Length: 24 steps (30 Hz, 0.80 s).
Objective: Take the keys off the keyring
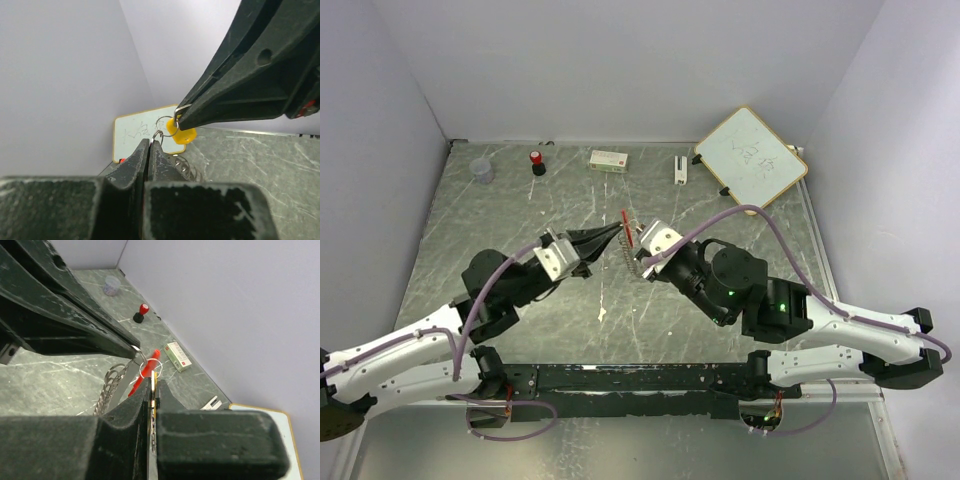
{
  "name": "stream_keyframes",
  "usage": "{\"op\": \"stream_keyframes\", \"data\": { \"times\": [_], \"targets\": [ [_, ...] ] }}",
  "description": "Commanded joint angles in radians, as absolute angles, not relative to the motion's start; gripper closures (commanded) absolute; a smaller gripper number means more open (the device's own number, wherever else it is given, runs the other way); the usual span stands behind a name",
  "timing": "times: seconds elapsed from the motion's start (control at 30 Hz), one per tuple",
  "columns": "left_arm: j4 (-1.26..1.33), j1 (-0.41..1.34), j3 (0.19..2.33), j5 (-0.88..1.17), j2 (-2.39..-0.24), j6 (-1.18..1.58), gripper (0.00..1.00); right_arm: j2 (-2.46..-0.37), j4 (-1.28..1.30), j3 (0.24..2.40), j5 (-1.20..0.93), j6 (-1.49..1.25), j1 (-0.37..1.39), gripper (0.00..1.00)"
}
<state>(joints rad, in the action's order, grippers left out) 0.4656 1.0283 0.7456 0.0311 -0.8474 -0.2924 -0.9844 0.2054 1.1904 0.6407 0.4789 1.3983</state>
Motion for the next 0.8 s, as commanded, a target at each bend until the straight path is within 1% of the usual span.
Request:
{"op": "stream_keyframes", "data": {
  "times": [0.0,0.57,0.77],
  "targets": [
    [0.523,1.026,0.713,-0.011,-0.782,-0.294,0.93,-0.966,0.181,1.169,0.651,0.463,1.404,1.00],
    [0.771,1.026,0.570,0.009,-0.701,-0.255,0.93,-1.031,0.120,1.117,0.607,0.383,1.404,1.00],
    [0.789,1.026,0.544,-0.021,-0.681,-0.259,0.93,-1.040,0.117,1.116,0.611,0.366,1.403,1.00]
  ]
}}
